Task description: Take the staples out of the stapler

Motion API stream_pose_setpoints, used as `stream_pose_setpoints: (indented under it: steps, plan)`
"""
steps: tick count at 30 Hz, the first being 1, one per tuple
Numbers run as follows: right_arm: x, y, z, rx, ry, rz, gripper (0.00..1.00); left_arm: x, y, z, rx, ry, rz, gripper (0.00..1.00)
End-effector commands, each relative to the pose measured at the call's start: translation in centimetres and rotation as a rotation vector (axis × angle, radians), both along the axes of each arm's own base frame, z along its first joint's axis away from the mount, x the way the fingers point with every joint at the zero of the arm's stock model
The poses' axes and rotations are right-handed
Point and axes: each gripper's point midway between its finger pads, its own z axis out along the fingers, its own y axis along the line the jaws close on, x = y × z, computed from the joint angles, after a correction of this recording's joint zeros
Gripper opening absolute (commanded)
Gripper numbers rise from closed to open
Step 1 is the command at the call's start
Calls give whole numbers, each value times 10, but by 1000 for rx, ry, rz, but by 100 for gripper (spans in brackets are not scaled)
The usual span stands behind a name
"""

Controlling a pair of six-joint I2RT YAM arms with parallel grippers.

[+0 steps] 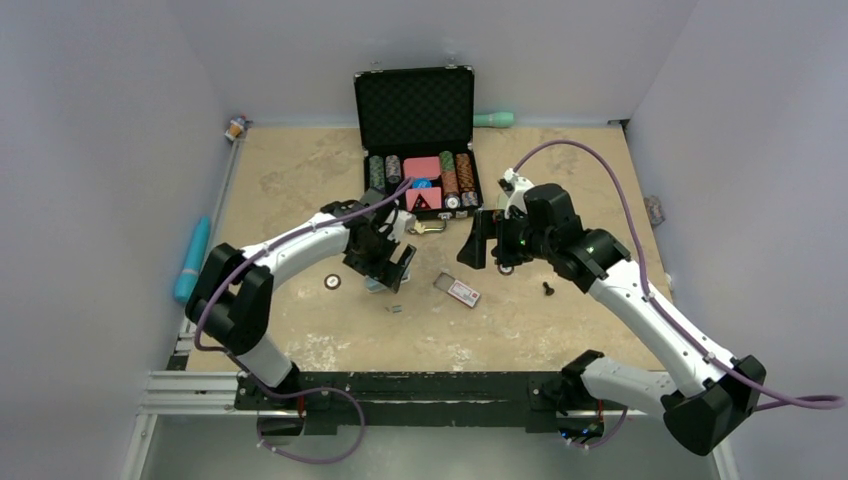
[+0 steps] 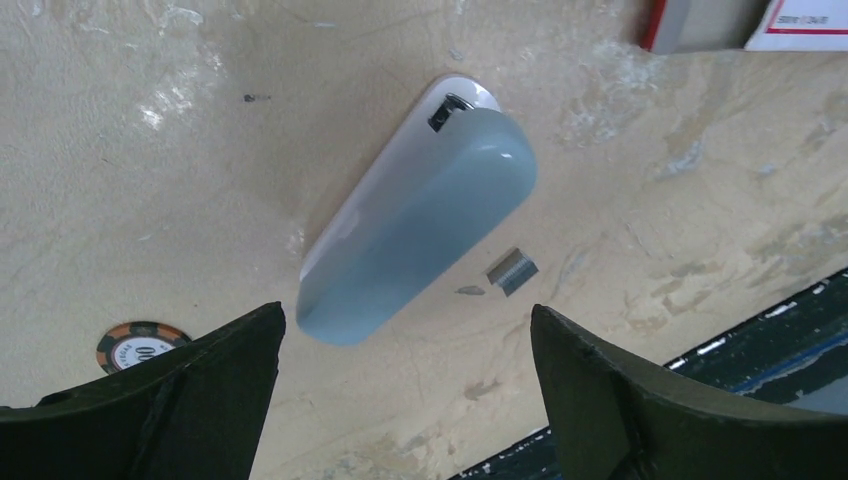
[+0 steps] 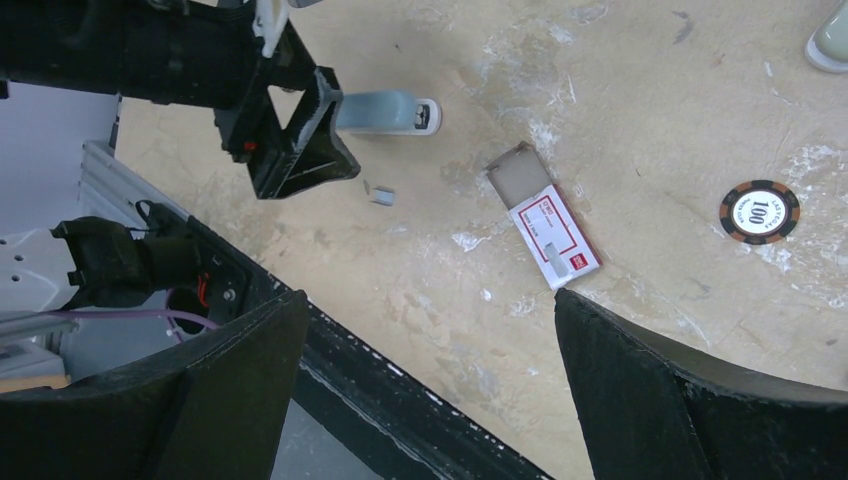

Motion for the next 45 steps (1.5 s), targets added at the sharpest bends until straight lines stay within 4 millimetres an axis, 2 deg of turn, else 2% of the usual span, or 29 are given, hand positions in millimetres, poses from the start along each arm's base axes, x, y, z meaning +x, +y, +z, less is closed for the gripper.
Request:
stream_pose_setpoints:
  steps: [1, 4, 7, 10, 13, 15, 17, 18, 23, 25, 27, 30, 33, 39, 45]
  plan:
    - [-3, 1, 13, 18, -44, 38, 98, 28, -6, 4, 20, -81, -2, 95]
    - [-2, 3, 12, 19, -43, 46, 98, 26, -9, -9, 31, -32, -4, 89]
    - [1, 5, 13, 20, -46, 48, 98, 21, -12, -14, 19, 4, -4, 72]
    - [2, 6, 14, 18, -49, 49, 98, 17, -14, -14, 5, 13, 3, 50]
    - [3, 7, 13, 19, -48, 54, 98, 12, -13, -13, -2, 23, 14, 32]
    - [4, 8, 13, 18, -48, 58, 98, 10, -13, -10, -12, 26, 31, 26]
    - [4, 8, 12, 16, -48, 60, 98, 8, -15, -5, -31, 18, 47, 26]
    - [4, 8, 11, 15, -47, 61, 98, 8, -14, -4, -36, 14, 57, 29]
    - [4, 11, 10, 20, -42, 74, 98, 8, -10, -4, -19, 5, 96, 66]
    - [4, 11, 10, 18, -40, 76, 98, 9, -9, -4, -11, -2, 105, 77]
    - [4, 10, 9, 13, -37, 78, 98, 9, -8, -6, -7, -1, 109, 79]
    - [3, 9, 8, 8, -36, 81, 98, 6, -9, -12, -10, 17, 106, 79]
    - [1, 8, 7, 3, -33, 84, 98, 2, -11, -21, -14, 48, 101, 73]
    - [-1, 6, 6, 0, -31, 79, 98, -1, -13, -31, -16, 76, 98, 59]
    - [-1, 8, 6, 17, -23, 68, 98, -6, -17, -34, -34, 98, 80, 39]
